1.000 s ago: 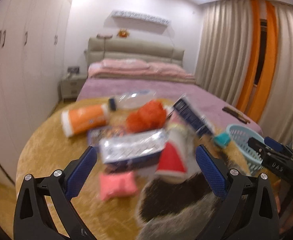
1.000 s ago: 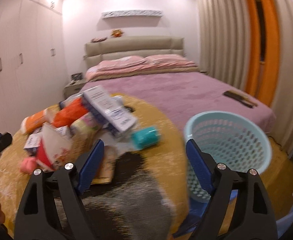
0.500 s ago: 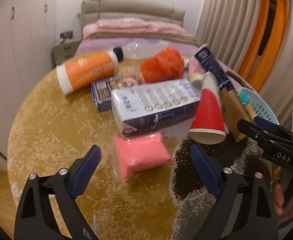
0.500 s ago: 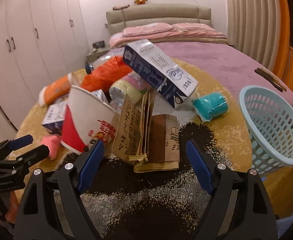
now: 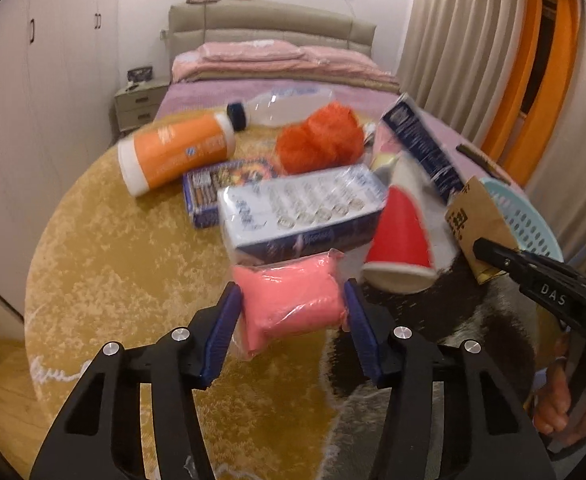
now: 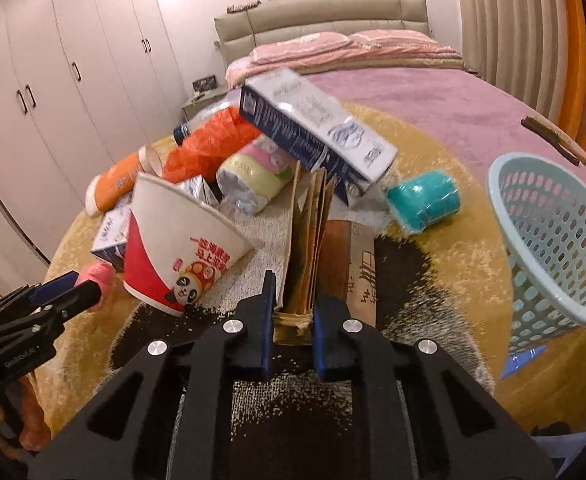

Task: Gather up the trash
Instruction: 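Carry both items over the blue wastebasket and open both tools to drop them, then grasp the white milk carton with the right tool while the left tool grasps the red-white paper cup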

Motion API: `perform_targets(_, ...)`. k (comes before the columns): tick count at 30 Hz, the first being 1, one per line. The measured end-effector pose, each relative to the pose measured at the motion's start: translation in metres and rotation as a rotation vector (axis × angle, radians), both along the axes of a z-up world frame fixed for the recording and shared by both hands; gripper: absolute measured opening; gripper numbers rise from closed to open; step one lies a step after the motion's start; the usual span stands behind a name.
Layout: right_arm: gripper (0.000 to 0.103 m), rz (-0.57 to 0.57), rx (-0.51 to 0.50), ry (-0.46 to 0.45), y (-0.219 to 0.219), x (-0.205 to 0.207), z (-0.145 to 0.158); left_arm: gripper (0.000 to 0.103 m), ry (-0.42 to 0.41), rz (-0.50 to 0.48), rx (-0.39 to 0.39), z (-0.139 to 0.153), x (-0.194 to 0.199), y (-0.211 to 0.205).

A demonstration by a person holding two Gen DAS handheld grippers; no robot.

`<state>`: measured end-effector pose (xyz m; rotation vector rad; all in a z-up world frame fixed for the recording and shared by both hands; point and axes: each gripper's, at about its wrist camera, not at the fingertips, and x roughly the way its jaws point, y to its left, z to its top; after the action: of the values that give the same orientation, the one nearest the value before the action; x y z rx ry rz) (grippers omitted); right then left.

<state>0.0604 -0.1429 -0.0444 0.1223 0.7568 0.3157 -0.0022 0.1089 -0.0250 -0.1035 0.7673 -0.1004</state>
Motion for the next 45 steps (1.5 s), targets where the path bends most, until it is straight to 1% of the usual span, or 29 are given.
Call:
perform_targets(4,0.013,-0.022,0.021,-0.059,-0.020,-0.009,0.023,0.051,-0.077,-0.043,-0.027,0.027,-0.005,-0.017)
perform_targets(7,0.013,-0.064,0.027,-0.110,-0.040,-0.014,0.040,0.051,-0.121,-0.107,-0.045,0.041,-0.001,-0.044)
perform_targets(9,0.013,-0.100,0.029,-0.133,-0.057,-0.015,0.050,0.051,-0.144,-0.163,-0.040,0.050,0.006,-0.069)
perform_targets(12,0.013,-0.186,0.019,-0.165,-0.092,-0.014,0.061,0.051,-0.168,-0.237,-0.034,0.056,0.017,-0.110)
perform_targets(14,0.013,-0.246,0.023,-0.167,-0.118,-0.012,0.065,0.051,-0.169,-0.291,-0.042,0.058,0.028,-0.139)
perform_targets(18,0.013,-0.366,0.028,-0.145,-0.172,-0.003,0.062,0.051,-0.137,-0.382,-0.089,0.059,0.051,-0.191)
perform_targets(20,0.013,-0.407,0.028,-0.110,-0.193,0.003,0.056,0.051,-0.115,-0.408,-0.083,0.058,0.065,-0.222)
perform_targets(21,0.013,-0.424,0.031,-0.085,-0.205,0.008,0.050,0.051,-0.098,-0.412,-0.084,0.057,0.069,-0.233)
perform_targets(23,0.013,-0.463,0.062,-0.022,-0.228,0.016,0.034,0.051,-0.060,-0.450,-0.124,0.053,0.081,-0.256)
perform_targets(24,0.013,-0.472,0.082,0.002,-0.236,0.019,0.026,0.051,-0.038,-0.468,-0.129,0.048,0.088,-0.270)
perform_targets(28,0.013,-0.504,0.130,0.070,-0.265,0.029,0.001,0.051,0.010,-0.507,-0.100,0.026,0.107,-0.312)
perform_targets(31,0.013,-0.503,0.152,0.111,-0.279,0.038,-0.010,0.051,0.050,-0.517,-0.093,0.010,0.121,-0.330)
perform_targets(34,0.014,-0.516,0.162,0.125,-0.286,0.042,-0.016,0.052,0.084,-0.529,-0.098,-0.004,0.130,-0.340)
perform_targets(36,0.014,-0.514,0.167,0.130,-0.288,0.042,-0.020,0.054,0.098,-0.535,-0.115,-0.011,0.135,-0.342)
perform_targets(37,0.014,-0.513,0.175,0.134,-0.290,0.042,-0.021,0.060,0.102,-0.542,-0.128,-0.012,0.138,-0.341)
perform_targets(38,0.018,-0.513,0.181,0.137,-0.290,0.042,-0.022,0.069,0.098,-0.546,-0.149,-0.013,0.138,-0.337)
perform_targets(39,0.026,-0.517,0.189,0.138,-0.292,0.042,-0.023,0.072,0.091,-0.539,-0.157,-0.014,0.138,-0.336)
perform_targets(40,0.030,-0.525,0.191,0.134,-0.294,0.041,-0.022,0.075,0.084,-0.532,-0.164,-0.015,0.138,-0.335)
perform_targets(41,0.036,-0.532,0.189,0.129,-0.296,0.041,-0.022,0.075,0.084,-0.532,-0.177,-0.016,0.137,-0.334)
perform_targets(42,0.039,-0.541,0.185,0.121,-0.298,0.039,-0.022,0.075,0.085,-0.532,-0.184,-0.016,0.137,-0.332)
perform_targets(45,0.039,-0.541,0.204,0.101,-0.301,0.033,-0.018,0.075,0.057,-0.528,-0.192,-0.010,0.128,-0.324)
